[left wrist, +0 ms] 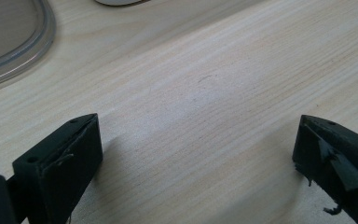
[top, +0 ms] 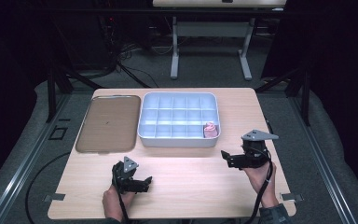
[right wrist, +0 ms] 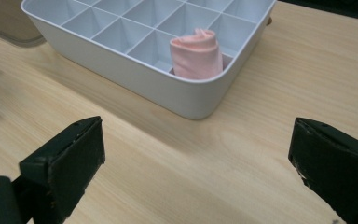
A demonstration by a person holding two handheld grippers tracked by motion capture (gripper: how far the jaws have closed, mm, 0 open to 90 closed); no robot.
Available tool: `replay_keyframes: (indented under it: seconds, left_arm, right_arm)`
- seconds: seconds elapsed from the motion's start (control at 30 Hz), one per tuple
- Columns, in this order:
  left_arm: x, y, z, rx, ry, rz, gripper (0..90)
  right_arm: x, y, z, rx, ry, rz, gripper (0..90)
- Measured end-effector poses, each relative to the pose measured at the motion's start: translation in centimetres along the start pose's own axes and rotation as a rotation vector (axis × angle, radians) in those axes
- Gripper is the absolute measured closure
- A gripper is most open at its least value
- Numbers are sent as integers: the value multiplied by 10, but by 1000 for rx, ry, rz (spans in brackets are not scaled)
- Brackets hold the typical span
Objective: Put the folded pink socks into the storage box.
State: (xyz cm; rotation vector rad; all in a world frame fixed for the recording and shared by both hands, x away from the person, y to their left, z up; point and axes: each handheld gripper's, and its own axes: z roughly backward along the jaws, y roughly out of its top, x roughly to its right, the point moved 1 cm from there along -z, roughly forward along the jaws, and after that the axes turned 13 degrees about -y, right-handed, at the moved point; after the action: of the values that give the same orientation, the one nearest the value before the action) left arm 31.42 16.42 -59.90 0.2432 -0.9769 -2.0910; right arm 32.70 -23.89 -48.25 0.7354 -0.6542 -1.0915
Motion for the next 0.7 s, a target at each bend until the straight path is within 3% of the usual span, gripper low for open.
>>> replay_keyframes:
  seconds: [0.13,0.43,0.7]
  left_arm:
    - [0,0,0,0,0,0,12]
    - [0,0,0,0,0,0,12]
    - [0,0,0,0,0,0,12]
  right_arm:
    - [5,-16,1,-3,-15,-27,25]
    - [20,-74,-10,-73,-55,-98,0]
    - [25,-107,-21,-106,-109,-106,0]
